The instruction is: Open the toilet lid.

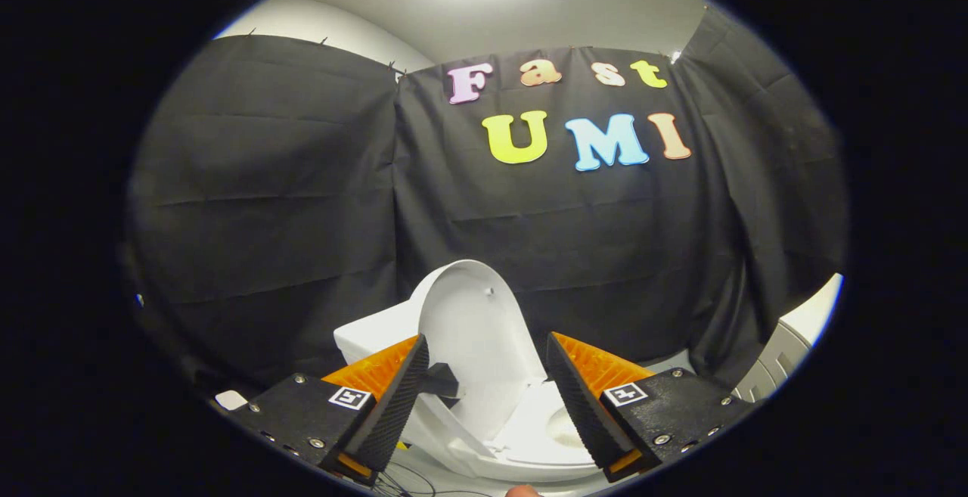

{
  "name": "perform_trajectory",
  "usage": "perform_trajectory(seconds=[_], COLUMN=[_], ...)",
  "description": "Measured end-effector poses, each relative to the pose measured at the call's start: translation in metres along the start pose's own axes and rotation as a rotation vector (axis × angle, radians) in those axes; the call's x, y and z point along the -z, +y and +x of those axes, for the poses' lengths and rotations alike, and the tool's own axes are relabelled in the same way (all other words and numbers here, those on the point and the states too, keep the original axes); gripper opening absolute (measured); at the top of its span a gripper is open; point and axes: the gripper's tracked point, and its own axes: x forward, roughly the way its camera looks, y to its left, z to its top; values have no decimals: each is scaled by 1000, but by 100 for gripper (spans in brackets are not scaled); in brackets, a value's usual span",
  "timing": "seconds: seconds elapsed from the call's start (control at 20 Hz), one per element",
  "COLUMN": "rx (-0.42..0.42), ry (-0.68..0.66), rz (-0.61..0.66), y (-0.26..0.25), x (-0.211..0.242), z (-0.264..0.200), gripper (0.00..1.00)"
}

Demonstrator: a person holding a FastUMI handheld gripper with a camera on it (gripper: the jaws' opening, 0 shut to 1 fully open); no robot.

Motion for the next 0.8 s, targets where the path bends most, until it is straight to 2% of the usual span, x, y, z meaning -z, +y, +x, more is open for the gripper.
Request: perform_trajectory(seconds=[0.3, 0.8], rx=[52, 71], ry=[-65, -112], rz=[-23, -76], y=[-56, -101], x=[-19, -23], z=[-30, -69], gripper=[96, 96])
